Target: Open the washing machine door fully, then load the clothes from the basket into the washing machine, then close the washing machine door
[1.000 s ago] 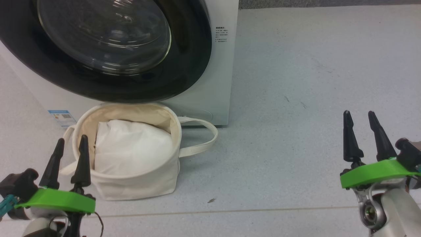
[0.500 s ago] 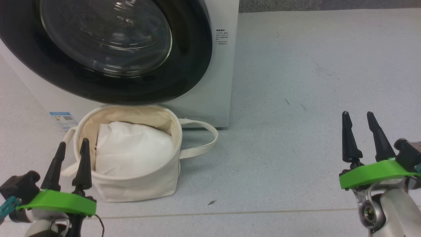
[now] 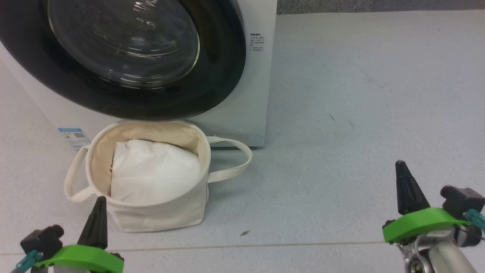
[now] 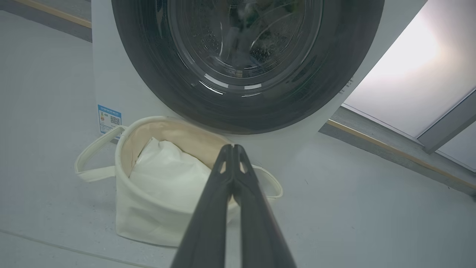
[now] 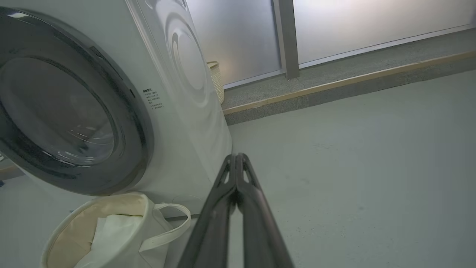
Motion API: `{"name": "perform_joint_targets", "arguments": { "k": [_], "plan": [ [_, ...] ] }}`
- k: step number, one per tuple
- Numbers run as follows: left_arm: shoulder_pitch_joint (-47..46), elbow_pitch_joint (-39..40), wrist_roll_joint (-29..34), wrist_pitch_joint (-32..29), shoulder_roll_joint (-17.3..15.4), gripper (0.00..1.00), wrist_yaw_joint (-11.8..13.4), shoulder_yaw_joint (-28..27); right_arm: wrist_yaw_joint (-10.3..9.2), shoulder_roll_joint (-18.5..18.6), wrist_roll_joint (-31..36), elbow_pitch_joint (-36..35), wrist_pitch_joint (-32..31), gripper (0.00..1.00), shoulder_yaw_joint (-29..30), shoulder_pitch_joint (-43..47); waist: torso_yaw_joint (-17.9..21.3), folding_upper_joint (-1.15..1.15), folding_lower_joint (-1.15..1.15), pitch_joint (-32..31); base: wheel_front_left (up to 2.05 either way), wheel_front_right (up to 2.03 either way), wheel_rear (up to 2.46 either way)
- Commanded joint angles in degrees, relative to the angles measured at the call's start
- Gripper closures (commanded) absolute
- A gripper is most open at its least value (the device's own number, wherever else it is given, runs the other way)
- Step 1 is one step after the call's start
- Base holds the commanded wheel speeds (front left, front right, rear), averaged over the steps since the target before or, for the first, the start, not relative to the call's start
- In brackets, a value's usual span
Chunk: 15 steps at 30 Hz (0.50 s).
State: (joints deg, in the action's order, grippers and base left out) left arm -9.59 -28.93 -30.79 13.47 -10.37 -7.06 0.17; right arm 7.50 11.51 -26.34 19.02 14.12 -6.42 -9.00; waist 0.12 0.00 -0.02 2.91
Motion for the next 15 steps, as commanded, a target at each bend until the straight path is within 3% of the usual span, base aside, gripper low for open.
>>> {"name": "perform_joint_targets", "arguments": {
  "k": [1,15],
  "plan": [
    [-2.97,2.04,-1.13,-0.29,-0.95,1.00,-0.01,-0.82,0.00,0.67,-1.19,-1.97,-0.30,1.00,0.84,-2.93,0.00,0.00,-0.02,-0.05,0.00,0.00,0.00],
    [-2.09,4.26,-8.68,-2.68,0.11,1.00,0.49,-1.50,0.00,-0.49,-9.28,-2.21,-2.85,1.00,2.36,-2.39,-0.01,0.00,0.02,-0.39,0.00,0.00,0.00]
  ]
}}
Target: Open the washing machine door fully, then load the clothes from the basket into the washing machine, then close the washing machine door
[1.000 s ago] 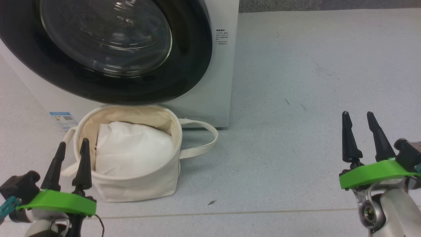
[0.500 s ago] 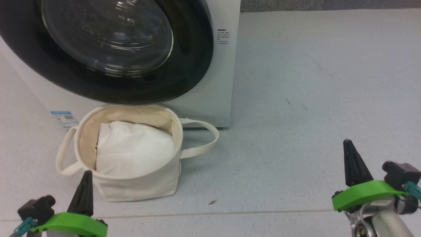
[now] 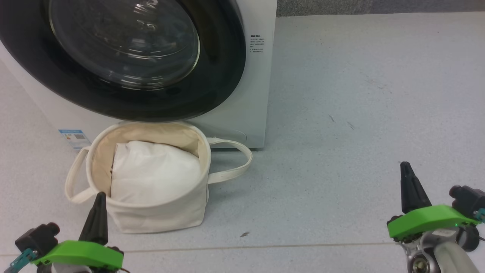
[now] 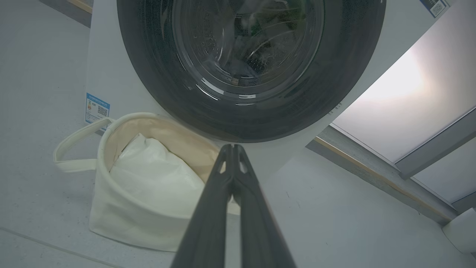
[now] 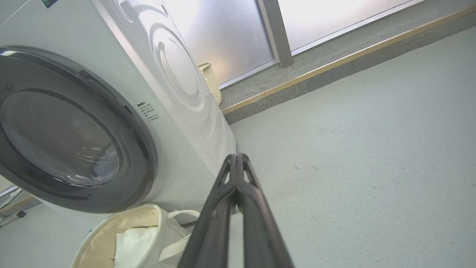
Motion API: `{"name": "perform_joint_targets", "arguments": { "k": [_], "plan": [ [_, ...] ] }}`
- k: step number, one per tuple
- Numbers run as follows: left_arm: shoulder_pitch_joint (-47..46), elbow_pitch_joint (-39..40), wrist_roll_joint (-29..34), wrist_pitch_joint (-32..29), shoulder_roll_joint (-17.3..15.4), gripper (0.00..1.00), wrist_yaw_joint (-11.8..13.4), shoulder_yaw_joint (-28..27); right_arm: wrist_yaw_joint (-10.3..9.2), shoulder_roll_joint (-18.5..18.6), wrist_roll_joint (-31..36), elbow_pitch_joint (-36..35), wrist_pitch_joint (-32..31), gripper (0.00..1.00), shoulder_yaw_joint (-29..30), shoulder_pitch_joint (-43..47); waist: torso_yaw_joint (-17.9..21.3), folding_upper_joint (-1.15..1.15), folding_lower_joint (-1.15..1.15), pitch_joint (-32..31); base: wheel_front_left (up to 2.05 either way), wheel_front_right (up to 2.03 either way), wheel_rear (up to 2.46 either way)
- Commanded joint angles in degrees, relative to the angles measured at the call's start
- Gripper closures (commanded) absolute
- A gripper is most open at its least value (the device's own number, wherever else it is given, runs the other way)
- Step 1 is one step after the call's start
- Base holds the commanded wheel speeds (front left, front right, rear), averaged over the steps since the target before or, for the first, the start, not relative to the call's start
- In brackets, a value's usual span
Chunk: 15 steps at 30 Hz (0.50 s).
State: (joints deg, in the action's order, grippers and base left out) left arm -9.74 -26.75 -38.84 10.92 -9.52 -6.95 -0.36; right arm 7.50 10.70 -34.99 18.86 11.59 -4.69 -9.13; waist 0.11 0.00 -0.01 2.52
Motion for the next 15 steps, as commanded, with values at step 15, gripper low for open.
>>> {"name": "perform_joint_targets", "arguments": {
  "k": [15],
  "plan": [
    [-1.07,4.29,-8.17,-2.55,0.31,1.00,0.87,-1.69,0.00,-0.80,-8.73,-2.32,-2.82,1.00,2.12,-1.68,-0.01,0.00,0.00,-0.38,0.00,0.00,0.00]
  ]
}}
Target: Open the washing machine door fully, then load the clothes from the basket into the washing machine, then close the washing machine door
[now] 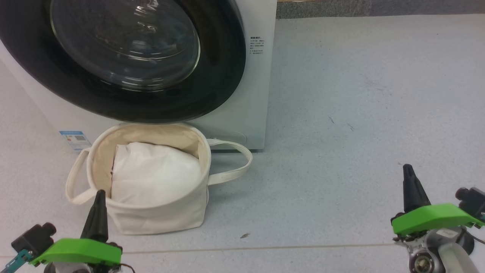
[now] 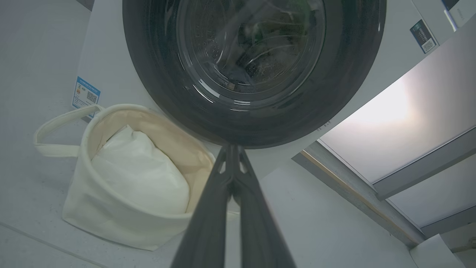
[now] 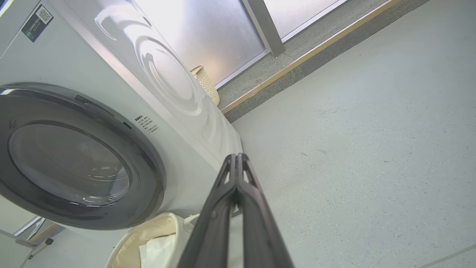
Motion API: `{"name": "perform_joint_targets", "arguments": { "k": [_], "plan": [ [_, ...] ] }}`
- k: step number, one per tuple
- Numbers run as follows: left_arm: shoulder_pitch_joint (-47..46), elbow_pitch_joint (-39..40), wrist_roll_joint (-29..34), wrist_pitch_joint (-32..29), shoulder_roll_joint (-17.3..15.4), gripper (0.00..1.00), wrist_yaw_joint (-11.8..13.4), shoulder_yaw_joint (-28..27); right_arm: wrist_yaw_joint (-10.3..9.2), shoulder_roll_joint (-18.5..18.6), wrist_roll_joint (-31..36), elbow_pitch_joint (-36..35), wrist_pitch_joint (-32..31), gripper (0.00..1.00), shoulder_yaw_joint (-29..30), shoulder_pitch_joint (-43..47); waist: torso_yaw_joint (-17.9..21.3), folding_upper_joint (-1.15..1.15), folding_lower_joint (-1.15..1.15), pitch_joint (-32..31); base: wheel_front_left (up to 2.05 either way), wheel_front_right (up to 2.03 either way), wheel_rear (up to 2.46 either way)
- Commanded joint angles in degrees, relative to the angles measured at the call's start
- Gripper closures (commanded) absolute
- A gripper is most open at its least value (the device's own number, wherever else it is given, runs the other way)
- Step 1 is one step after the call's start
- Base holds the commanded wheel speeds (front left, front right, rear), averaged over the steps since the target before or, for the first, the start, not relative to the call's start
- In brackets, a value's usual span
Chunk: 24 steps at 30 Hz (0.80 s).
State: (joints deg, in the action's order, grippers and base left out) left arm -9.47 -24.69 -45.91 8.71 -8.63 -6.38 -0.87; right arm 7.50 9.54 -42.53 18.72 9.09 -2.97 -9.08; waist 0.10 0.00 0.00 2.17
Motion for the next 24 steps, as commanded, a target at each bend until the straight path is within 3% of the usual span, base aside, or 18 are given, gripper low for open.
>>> {"name": "perform_joint_targets", "arguments": {
  "k": [1,24],
  "plan": [
    [-1.29,2.38,-1.61,-0.50,-0.50,1.00,0.33,-1.23,0.00,0.28,-1.72,-2.19,-0.50,1.00,0.50,-1.69,0.00,0.00,0.00,-0.05,0.00,0.00,0.00],
    [-0.10,5.48,-12.65,-4.12,1.04,1.00,0.97,-2.34,0.00,-1.30,-13.69,-2.59,-4.12,1.00,2.60,-0.85,-0.02,0.00,0.00,-0.61,0.00,0.00,0.00]
  ]
}}
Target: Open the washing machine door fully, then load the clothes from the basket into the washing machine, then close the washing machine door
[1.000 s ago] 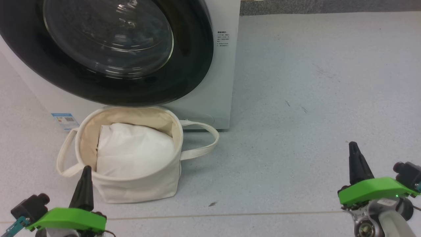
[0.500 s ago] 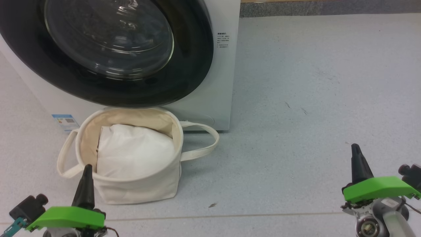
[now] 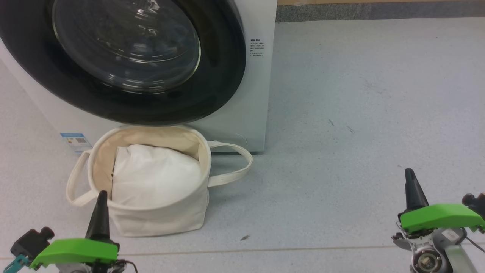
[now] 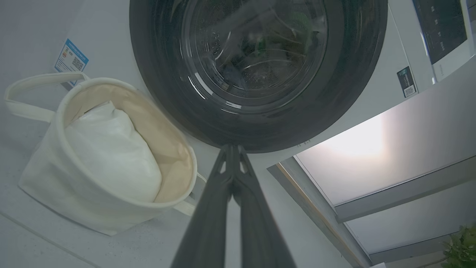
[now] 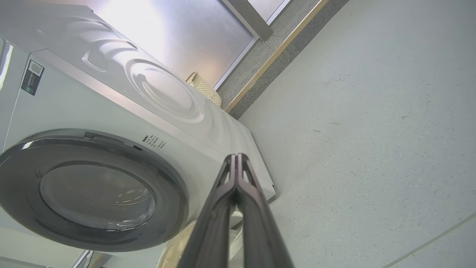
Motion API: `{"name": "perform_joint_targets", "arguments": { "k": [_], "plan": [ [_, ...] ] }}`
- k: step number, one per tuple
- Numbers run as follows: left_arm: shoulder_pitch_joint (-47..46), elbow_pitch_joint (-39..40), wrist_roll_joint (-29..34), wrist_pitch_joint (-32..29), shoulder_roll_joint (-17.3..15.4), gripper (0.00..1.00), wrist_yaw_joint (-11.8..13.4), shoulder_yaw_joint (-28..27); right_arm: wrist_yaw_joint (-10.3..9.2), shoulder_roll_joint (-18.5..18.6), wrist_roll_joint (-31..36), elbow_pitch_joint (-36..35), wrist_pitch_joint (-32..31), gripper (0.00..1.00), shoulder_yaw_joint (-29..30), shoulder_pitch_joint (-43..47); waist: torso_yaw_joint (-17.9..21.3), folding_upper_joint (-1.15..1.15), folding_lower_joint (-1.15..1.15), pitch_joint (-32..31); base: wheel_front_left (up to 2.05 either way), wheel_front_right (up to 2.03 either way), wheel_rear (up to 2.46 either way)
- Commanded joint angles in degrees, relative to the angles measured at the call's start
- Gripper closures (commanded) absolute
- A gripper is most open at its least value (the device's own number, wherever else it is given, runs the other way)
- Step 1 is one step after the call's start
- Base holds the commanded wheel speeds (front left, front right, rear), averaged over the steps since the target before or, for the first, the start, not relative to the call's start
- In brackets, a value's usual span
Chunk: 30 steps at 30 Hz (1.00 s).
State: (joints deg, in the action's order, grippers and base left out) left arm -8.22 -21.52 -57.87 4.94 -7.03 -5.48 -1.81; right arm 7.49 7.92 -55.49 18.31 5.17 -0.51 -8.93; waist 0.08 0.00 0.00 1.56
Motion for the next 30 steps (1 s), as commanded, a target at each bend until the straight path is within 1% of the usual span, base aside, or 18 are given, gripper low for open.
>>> {"name": "perform_joint_targets", "arguments": {
  "k": [1,30],
  "plan": [
    [-1.29,2.44,-1.19,-0.52,-0.49,1.00,0.10,-1.46,0.01,0.26,-1.29,-2.21,-0.36,1.00,0.23,-0.96,0.00,0.00,0.00,-0.03,0.00,0.00,0.00],
    [0.26,6.47,-15.72,-5.29,1.55,1.00,0.92,-2.94,0.00,-1.67,-17.24,-2.74,-4.97,1.00,2.78,0.16,-0.03,0.00,0.00,-0.76,0.00,0.00,0.00]
  ]
}}
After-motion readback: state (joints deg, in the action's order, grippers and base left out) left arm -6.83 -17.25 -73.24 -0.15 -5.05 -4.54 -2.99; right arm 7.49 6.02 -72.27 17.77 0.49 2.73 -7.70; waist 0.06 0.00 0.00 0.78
